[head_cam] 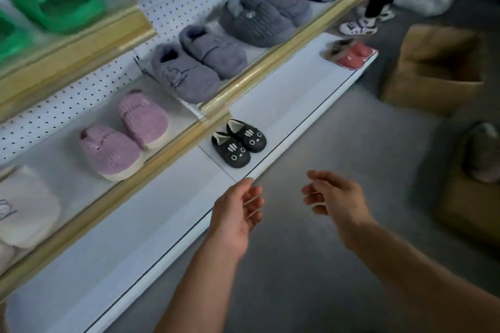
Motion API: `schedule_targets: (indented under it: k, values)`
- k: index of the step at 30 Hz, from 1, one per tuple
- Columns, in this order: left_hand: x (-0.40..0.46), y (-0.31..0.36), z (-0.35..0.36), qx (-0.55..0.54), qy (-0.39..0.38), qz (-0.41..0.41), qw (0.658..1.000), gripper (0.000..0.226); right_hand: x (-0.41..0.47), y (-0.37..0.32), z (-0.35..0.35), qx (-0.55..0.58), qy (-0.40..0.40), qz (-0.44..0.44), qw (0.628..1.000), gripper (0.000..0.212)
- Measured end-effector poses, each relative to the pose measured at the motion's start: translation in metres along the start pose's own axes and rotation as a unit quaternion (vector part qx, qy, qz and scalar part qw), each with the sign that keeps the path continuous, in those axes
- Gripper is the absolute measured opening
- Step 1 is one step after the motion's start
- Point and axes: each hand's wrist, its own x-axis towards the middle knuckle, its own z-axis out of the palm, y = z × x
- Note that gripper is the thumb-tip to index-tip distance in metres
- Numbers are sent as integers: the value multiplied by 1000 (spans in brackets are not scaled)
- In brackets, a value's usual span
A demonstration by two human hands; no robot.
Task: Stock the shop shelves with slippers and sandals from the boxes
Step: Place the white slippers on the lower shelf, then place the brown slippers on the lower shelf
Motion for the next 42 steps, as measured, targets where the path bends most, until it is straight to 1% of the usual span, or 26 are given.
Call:
schedule_targets:
  k: [5, 10, 16, 22, 28, 33, 37, 42]
  values:
    - [-6, -39, 126, 59, -44, -26, 997, 6, 28, -28, -134, 16, 62, 14, 998, 21]
    - [-13, -79, 235, 88, -72, -53, 992, 4, 49, -43, -262, 40, 127, 41, 990, 20]
    - [-19, -118, 353, 128, -114, -79, 982, 6, 77, -46, -381, 88, 207, 54, 973, 19]
    - [-13, -152, 449, 173, -148, -100, 969, 7, 94, -50, -475, 131, 272, 88, 949, 16]
    - [16, -181, 525, 208, -143, -132, 959, 9, 135, -42, -554, 166, 307, 141, 927, 16]
    - [68, -213, 610, 231, -133, -153, 952, 9, 209, -46, -626, 175, 310, 175, 918, 13]
    - [118, -247, 681, 261, -116, -181, 941, 5, 288, -33, -674, 183, 320, 225, 902, 18]
    - [166, -289, 749, 305, -120, -226, 917, 9, 351, -12, -718, 229, 329, 266, 877, 21]
